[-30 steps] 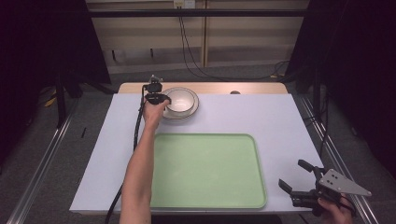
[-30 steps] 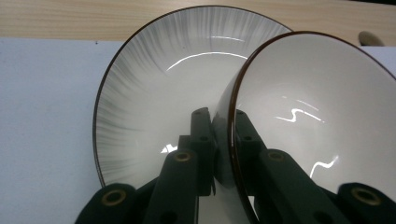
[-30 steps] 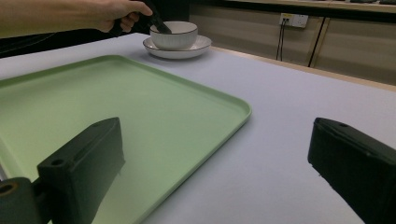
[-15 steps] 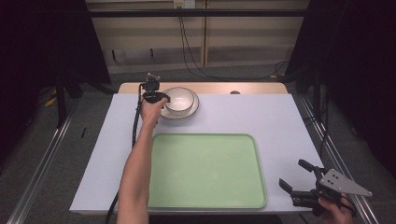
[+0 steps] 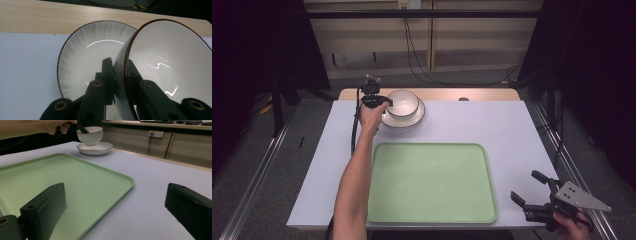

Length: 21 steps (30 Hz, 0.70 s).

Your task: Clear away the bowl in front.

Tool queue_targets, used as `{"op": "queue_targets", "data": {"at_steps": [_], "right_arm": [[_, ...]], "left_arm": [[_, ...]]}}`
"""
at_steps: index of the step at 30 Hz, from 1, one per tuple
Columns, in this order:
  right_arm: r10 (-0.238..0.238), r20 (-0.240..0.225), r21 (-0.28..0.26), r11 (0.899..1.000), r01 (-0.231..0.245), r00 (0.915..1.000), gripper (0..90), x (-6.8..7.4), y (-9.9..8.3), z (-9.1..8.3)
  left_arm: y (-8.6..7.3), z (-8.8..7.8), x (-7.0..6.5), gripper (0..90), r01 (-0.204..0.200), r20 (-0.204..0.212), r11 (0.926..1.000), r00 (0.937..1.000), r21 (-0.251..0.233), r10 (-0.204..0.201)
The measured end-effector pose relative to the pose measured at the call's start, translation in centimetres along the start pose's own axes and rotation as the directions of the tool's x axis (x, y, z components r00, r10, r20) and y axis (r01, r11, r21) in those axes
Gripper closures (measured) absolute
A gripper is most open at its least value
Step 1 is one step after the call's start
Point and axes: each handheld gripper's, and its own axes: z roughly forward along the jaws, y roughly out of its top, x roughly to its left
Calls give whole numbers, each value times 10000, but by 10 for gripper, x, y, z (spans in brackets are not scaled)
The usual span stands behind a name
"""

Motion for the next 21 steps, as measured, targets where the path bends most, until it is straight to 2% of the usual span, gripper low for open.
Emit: {"op": "queue_targets", "data": {"at_steps": [9,16,18,20,21], "right_arm": [[23,-66,-33,10000,-23,10000,29,0,0,0],[-27,-19,-55,10000,27,10000,29,1,1,0],[-32,-14,-61,10000,32,10000,29,1,1,0],[-11,-30,-103,9999,10,10000,29,1,1,0],[34,-61,-98,9999,-35,10000,29,1,1,0]], "left_arm": [[4,-16,-3,820,-58,147,9997,9999,-219,61],[3,-28,-6,820,-264,262,9991,9993,-331,273],[4,-31,-7,820,-487,348,9986,9982,-200,494],[4,-32,-10,820,-546,196,9982,9983,-262,552],[4,-33,-9,819,-653,254,9977,9975,-192,658]]}}
